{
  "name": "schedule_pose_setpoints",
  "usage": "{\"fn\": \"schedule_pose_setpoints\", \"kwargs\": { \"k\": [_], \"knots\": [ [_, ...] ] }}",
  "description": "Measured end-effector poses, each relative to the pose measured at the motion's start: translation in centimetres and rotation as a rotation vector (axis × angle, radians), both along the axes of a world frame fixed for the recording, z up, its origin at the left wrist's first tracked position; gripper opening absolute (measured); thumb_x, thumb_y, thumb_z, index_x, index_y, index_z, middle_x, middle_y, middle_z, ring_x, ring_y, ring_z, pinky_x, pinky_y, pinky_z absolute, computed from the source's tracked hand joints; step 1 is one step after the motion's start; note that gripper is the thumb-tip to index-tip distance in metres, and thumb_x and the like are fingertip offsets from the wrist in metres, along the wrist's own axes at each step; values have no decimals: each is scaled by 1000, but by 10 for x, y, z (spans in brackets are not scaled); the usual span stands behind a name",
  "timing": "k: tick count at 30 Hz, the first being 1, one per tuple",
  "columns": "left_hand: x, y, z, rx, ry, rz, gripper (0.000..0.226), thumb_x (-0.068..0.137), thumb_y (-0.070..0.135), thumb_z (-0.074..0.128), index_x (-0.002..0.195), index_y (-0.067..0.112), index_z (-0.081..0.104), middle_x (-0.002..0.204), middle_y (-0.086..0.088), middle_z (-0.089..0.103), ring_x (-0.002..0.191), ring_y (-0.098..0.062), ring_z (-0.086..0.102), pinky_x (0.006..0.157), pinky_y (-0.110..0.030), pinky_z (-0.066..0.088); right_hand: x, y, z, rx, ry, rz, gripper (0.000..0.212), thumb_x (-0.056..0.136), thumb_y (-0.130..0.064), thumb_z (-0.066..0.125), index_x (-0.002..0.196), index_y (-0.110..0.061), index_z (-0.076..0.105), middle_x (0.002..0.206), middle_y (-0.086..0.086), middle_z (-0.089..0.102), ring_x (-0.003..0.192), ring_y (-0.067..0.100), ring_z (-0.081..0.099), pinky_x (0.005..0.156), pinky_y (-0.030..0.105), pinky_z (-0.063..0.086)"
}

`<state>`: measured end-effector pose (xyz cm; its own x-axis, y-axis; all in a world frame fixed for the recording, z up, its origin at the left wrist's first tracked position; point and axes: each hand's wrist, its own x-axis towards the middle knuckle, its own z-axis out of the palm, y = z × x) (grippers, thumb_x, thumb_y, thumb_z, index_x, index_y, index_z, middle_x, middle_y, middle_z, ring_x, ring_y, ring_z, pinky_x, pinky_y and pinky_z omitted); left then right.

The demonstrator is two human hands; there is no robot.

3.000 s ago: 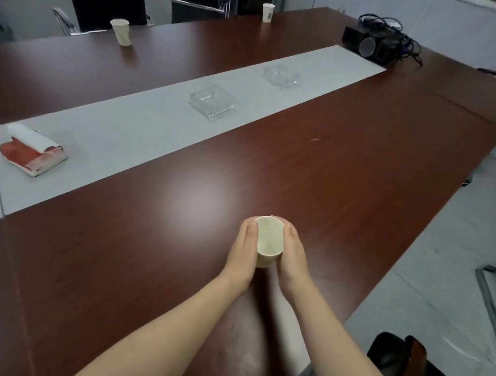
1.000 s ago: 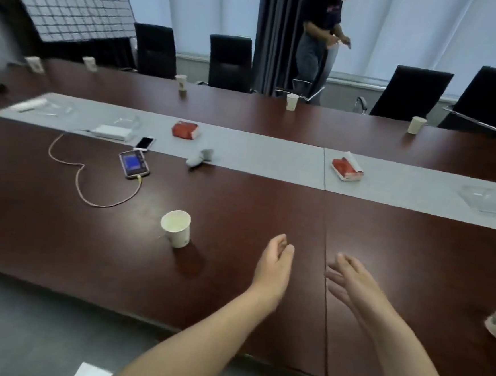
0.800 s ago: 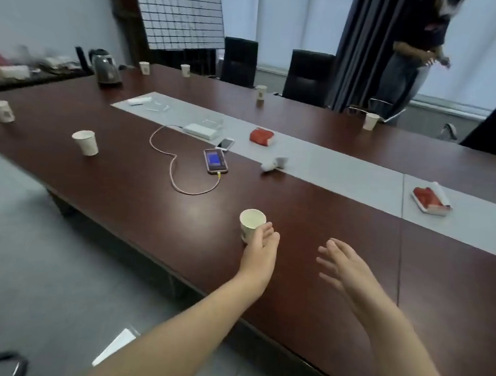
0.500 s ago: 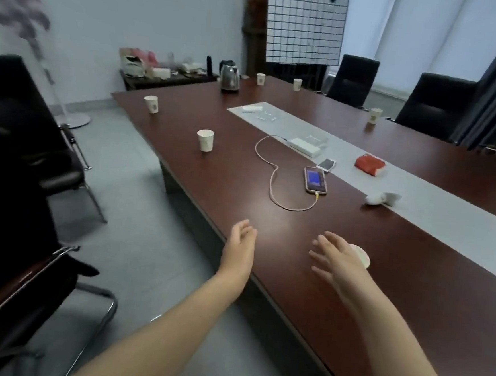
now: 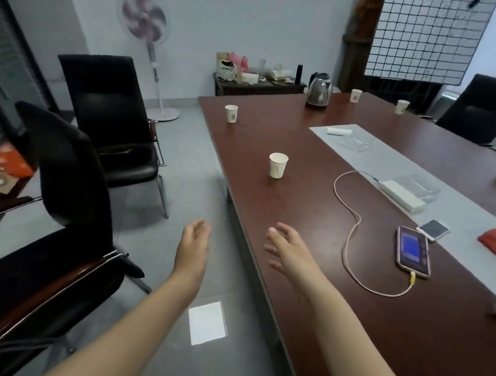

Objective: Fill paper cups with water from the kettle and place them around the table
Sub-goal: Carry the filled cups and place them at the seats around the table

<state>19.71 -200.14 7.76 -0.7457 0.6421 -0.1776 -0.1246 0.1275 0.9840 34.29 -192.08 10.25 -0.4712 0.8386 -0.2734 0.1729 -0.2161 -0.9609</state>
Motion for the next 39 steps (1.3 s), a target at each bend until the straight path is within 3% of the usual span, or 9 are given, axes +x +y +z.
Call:
{"fn": "schedule_pose_setpoints", "kwargs": {
  "k": [5, 10, 14, 17, 22, 27, 39],
  "knots": [
    [-46, 30, 1, 26, -15, 81, 26, 98, 25, 46, 124, 22, 47, 126, -2, 53, 103, -9, 53, 102, -37, 41, -63, 41, 6, 5, 2, 78, 47, 100, -33, 43, 145, -19, 34, 129, -3, 50, 110, 15, 54, 97, 37, 46],
    [-118, 75, -1, 50, -47, 151, 26, 98, 23, 46, 123, 23, 48, 128, -1, 54, 101, -6, 54, 100, -34, 40, -141, 89, 4, 13, 2, 139, 45, 100, -32, 43, 143, -20, 40, 120, -6, 50, 109, 14, 54, 96, 34, 46],
    [-187, 117, -5, 65, -47, 173, 20, 97, 25, 47, 117, 27, 48, 123, 2, 55, 93, 2, 52, 94, -32, 41, -216, 134, 1, 37, 11, 149, 45, 100, -32, 44, 142, -18, 41, 133, -4, 50, 113, 12, 51, 96, 31, 43],
    [-243, 151, -5, 46, -63, 180, 20, 97, 27, 47, 117, 28, 48, 123, 2, 56, 101, -5, 54, 101, -36, 41, -276, 170, 4, 38, -14, 141, 41, 100, -33, 44, 138, -17, 48, 140, -2, 50, 123, 14, 49, 108, 37, 40],
    [-328, 213, 1, 54, -67, 184, 21, 96, 24, 48, 117, 25, 50, 129, -2, 55, 122, -16, 49, 109, -43, 35, -355, 227, 8, 70, -22, 144, 42, 99, -35, 44, 136, -17, 50, 141, -2, 51, 131, 14, 45, 113, 41, 33],
    [-388, 265, 0, 68, -101, 204, 19, 95, 23, 47, 114, 28, 49, 129, -2, 55, 123, -17, 48, 110, -43, 34, -418, 284, 2, 86, -33, 132, 54, 97, -41, 46, 146, -18, 37, 150, -1, 41, 138, 17, 38, 115, 44, 29],
    [-568, 416, -7, 43, -96, 276, 24, 96, 22, 49, 119, 28, 49, 133, -1, 54, 123, -15, 49, 110, -39, 35, -615, 459, -16, 49, -50, 241, 58, 97, -39, 47, 149, -20, 30, 151, -3, 39, 138, 15, 37, 115, 44, 29]
  ]
}}
